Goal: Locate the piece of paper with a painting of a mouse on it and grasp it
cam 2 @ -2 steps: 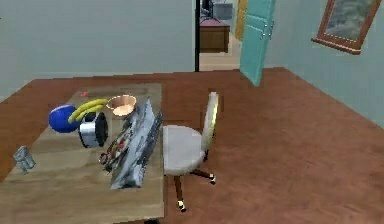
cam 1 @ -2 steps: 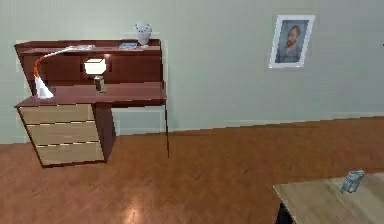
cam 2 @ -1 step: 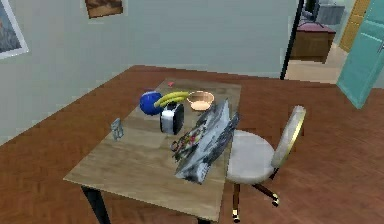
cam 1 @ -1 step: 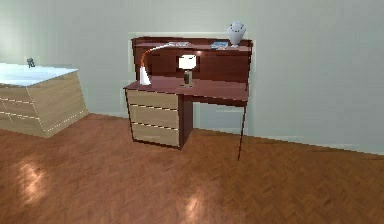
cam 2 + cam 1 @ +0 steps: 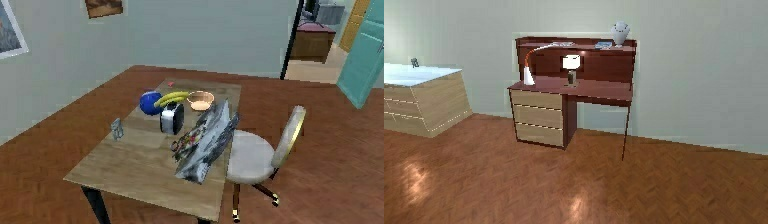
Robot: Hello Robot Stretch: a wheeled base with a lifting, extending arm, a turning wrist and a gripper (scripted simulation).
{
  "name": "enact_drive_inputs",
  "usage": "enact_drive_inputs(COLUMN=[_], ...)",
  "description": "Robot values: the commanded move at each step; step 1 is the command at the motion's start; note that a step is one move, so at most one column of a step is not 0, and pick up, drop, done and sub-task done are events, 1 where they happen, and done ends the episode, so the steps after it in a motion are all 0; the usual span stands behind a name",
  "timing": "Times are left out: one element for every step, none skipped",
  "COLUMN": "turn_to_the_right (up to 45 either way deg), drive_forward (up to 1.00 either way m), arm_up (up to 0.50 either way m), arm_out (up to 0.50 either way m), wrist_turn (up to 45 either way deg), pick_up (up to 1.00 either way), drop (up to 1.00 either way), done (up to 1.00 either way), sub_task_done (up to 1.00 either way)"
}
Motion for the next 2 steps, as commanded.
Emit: enact_drive_inputs(turn_to_the_right=[0.0, 0.0], drive_forward=[0.0, 0.0], arm_up=[0.34, 0.0], arm_out=[0.0, 0.4], wrist_turn=[0.0, 0.0], pick_up=[0.0, 0.0], drop=[0.0, 0.0], done=[0.0, 0.0], sub_task_done=[0.0, 0.0])
